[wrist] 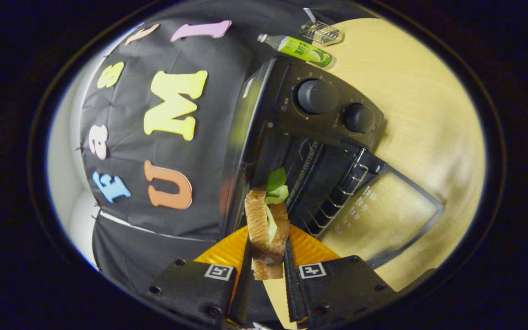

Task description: Open the toaster oven, put the food inside, and close the toaster oven door.

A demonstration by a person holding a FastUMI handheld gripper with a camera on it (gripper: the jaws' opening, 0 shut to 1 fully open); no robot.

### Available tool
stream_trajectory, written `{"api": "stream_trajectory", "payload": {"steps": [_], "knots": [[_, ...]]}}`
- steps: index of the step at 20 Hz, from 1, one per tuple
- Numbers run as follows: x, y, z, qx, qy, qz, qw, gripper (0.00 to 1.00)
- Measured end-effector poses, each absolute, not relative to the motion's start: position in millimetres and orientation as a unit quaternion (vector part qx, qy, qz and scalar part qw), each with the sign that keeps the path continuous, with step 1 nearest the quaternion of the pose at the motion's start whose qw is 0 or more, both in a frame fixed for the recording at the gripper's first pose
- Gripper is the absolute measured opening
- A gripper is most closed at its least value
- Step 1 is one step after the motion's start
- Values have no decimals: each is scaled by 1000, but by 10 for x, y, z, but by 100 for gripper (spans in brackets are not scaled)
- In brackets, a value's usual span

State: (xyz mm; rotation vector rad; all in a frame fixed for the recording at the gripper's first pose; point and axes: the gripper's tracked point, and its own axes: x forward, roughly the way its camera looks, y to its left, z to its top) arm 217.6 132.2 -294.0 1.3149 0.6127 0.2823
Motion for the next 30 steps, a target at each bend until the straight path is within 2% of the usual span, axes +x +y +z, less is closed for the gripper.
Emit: {"api": "stream_trajectory", "payload": {"steps": [5,8,11,14,17,19,23,30], "knots": [[2610,1368,-3068,644,225,100,725,39],[2781,1426,-3203,656,217,77,719,39],[2840,1487,-3246,642,216,62,733,43],[2753,1535,-3362,588,254,51,767,55],[2652,1621,-3394,541,290,61,787,76],[2573,1633,-3395,482,318,71,813,80],[2281,1680,-3484,345,377,82,856,98],[1555,1604,-3209,189,382,121,896,99]]}}
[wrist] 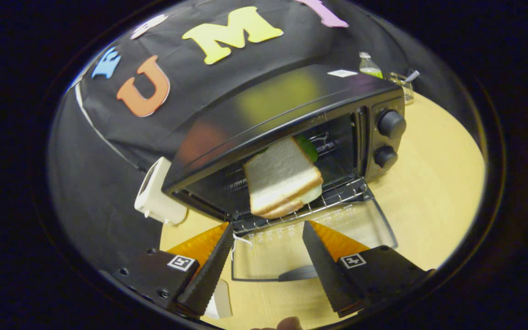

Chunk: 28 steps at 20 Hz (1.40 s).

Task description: Open the toaster oven, put the food inside, and close the toaster oven door.

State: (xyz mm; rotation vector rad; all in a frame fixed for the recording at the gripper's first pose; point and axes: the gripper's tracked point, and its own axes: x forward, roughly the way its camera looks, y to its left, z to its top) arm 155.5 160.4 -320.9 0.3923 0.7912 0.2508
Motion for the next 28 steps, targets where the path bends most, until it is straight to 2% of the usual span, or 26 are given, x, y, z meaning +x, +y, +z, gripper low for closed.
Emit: {"api": "stream_trajectory", "payload": {"steps": [6,12,20,28], "knots": [[754,1393,-3112,60,373,156,913,100],[389,1048,-3665,1,404,135,905,100],[586,989,-4364,-5,445,92,891,100],[968,1105,-4458,-39,432,85,897,100]]}}
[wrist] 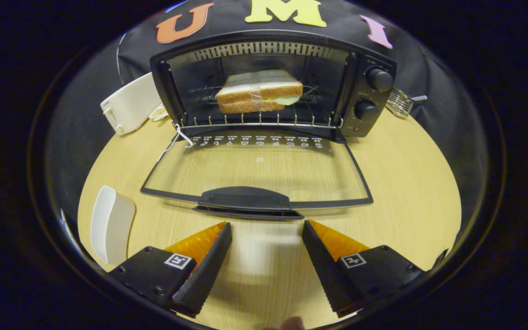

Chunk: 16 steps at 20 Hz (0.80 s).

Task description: Open the toaster oven, put the food inside, and close the toaster oven door.

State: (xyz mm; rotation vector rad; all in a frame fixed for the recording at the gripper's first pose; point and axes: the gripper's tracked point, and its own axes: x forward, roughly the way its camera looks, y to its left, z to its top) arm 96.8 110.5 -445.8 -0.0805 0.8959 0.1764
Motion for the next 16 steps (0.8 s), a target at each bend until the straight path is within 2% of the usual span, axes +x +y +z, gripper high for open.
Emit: {"api": "stream_trajectory", "payload": {"steps": [7,16], "knots": [[945,1109,-4148,-70,413,103,902,100],[1166,1126,-2738,-28,286,110,951,100]]}}
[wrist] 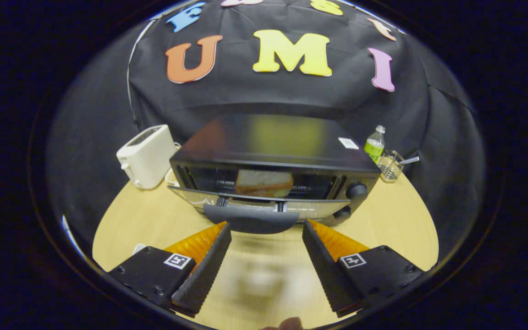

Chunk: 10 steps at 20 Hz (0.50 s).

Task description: Open the toaster oven, put the food inside, and close the toaster oven door.

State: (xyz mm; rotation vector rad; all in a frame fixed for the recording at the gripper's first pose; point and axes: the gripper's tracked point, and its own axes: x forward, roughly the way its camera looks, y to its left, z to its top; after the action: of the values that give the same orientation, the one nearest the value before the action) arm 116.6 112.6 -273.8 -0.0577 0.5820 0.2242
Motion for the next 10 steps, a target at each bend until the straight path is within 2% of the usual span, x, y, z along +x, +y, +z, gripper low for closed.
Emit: {"api": "stream_trajectory", "payload": {"steps": [10], "knots": [[1016,1112,-1524,-11,178,129,976,100]]}}
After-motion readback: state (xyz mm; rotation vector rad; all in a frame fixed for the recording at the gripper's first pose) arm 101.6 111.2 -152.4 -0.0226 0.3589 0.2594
